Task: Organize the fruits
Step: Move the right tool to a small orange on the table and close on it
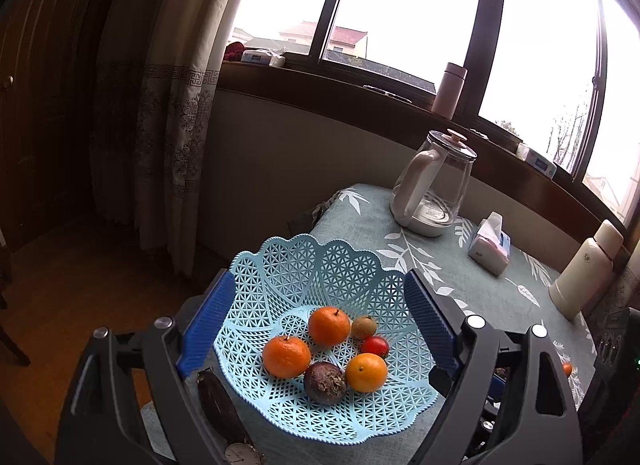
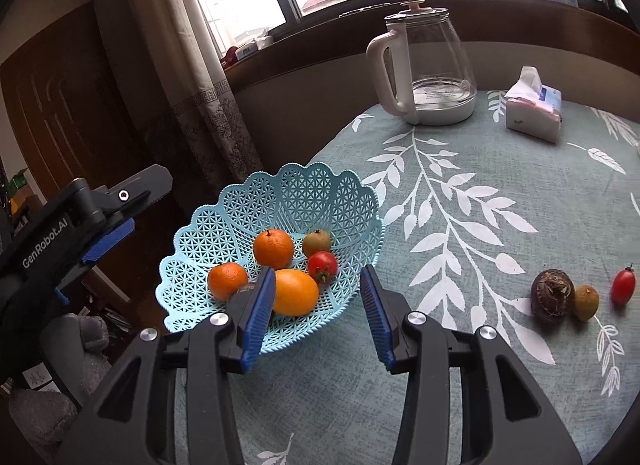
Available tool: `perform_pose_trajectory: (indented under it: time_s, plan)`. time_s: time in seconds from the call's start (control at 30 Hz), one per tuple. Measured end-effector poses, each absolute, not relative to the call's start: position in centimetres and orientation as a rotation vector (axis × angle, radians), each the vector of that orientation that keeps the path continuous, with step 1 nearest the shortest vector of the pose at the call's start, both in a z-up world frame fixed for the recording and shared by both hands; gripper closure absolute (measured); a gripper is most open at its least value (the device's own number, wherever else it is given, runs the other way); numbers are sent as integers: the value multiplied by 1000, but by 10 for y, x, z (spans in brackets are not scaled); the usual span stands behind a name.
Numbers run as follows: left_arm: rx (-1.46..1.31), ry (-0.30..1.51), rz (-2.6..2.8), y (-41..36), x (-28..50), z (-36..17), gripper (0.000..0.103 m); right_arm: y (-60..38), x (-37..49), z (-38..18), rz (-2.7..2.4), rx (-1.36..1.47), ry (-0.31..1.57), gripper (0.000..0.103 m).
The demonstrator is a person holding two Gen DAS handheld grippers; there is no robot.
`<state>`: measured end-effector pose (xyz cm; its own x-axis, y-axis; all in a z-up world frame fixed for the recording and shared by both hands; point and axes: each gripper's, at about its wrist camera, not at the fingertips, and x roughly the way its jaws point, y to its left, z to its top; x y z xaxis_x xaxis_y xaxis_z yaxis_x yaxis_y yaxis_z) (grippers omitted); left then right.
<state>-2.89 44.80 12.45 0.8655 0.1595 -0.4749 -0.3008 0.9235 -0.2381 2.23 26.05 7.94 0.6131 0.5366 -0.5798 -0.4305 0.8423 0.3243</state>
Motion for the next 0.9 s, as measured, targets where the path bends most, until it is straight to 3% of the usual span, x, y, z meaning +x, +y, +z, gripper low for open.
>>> perform_pose_trajectory:
  time_s: [0.9]
  plan:
    - [-291,499,190,421,-23,118,6,168,25,63,337,259,724,58]
